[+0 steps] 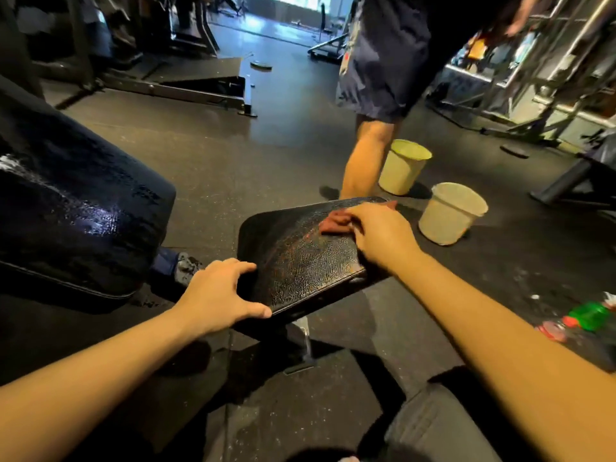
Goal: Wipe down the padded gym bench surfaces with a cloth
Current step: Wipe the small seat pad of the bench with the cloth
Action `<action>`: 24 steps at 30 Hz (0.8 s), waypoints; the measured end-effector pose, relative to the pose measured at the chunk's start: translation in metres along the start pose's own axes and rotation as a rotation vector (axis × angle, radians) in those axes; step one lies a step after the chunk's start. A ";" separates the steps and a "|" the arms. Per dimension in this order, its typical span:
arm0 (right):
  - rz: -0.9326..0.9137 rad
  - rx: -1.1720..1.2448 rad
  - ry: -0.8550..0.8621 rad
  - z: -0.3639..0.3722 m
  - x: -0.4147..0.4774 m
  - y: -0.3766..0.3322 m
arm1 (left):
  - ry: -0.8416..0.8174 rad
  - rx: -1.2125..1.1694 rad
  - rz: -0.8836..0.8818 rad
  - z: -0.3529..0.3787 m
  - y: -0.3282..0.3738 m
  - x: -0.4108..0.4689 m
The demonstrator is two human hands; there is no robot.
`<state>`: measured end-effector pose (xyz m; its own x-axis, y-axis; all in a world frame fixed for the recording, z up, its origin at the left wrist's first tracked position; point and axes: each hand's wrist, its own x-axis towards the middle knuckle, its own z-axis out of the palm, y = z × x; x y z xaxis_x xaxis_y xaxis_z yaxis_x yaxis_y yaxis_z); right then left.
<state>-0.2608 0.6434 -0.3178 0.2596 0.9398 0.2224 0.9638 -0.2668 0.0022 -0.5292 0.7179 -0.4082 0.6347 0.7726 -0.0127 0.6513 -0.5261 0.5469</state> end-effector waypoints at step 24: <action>-0.080 0.303 -0.002 0.019 -0.083 -0.080 | -0.208 0.217 0.043 -0.027 0.016 0.027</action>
<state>-0.3585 0.5907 -0.3548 0.1825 0.9555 0.2316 0.9554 -0.1167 -0.2713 -0.5130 0.7401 -0.3772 0.7207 0.6704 -0.1766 0.6813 -0.6378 0.3592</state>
